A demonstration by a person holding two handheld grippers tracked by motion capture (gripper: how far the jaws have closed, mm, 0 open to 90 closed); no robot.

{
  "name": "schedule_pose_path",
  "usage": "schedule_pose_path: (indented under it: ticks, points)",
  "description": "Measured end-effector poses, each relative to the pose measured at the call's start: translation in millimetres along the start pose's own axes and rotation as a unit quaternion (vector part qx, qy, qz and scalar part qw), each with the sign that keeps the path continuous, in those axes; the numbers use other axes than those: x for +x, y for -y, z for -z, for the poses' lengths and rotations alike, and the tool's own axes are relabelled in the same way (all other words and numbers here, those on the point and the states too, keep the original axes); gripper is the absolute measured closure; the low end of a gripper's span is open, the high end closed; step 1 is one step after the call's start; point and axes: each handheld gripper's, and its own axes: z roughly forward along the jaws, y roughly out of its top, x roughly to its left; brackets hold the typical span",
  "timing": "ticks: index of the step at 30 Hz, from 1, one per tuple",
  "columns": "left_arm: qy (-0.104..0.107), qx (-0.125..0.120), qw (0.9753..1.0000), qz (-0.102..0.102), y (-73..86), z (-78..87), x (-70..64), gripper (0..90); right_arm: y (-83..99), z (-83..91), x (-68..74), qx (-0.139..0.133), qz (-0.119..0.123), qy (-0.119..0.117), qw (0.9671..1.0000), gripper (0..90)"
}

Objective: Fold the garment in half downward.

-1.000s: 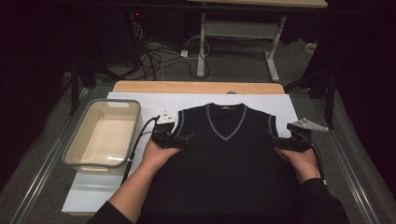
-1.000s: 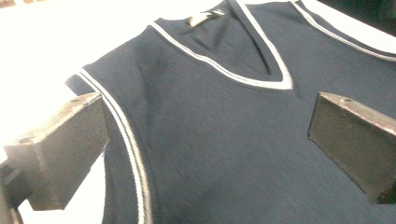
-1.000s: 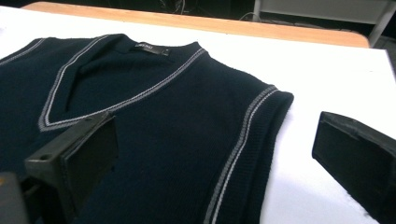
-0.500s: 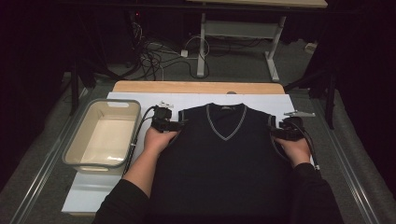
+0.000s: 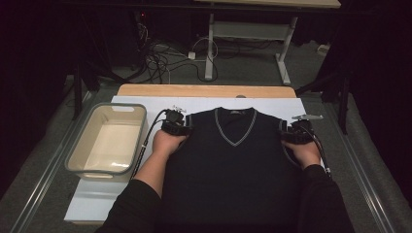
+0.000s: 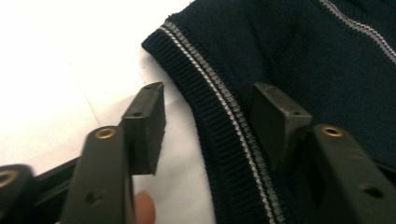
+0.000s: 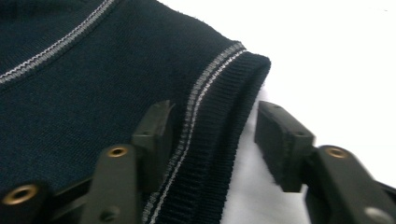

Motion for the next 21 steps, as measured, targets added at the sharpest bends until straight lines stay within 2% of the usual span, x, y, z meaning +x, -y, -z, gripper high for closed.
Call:
schedule_pose_path:
  ticks: [2,5,7,9,12,17,21]
  points:
    - [0.001,0.001,1.0000,-0.005,-0.2,-0.5,-2.7,54.5,0.3,0.5,0.6,-0.001,0.004,-0.011,0.9999,61.8]
    - [0.009,0.001,1.0000,0.001,-0.2,-0.4,-2.8,60.8,0.5,0.8,2.3,-0.002,0.011,-0.029,0.9995,76.2]
    - [0.028,0.001,0.9996,0.002,0.2,-0.3,-2.6,68.7,0.5,1.0,4.1,-0.002,0.015,-0.033,0.9993,79.4]
    - [0.029,0.001,0.9996,-0.004,0.4,-0.3,-4.4,75.8,0.8,1.3,4.5,-0.004,0.018,-0.034,0.9993,80.7]
    - [0.026,-0.003,0.9996,-0.007,0.7,1.7,-4.7,77.5,0.7,2.9,6.5,-0.006,0.024,-0.029,0.9993,81.3]
    - [0.017,-0.043,0.9989,0.003,1.7,15.6,-3.5,78.1,-1.9,15.8,11.5,-0.036,0.032,-0.023,0.9986,81.4]
    - [0.016,-0.075,0.9971,0.002,3.3,31.0,-7.9,78.1,-3.2,33.5,13.9,-0.063,0.033,-0.025,0.9972,81.3]
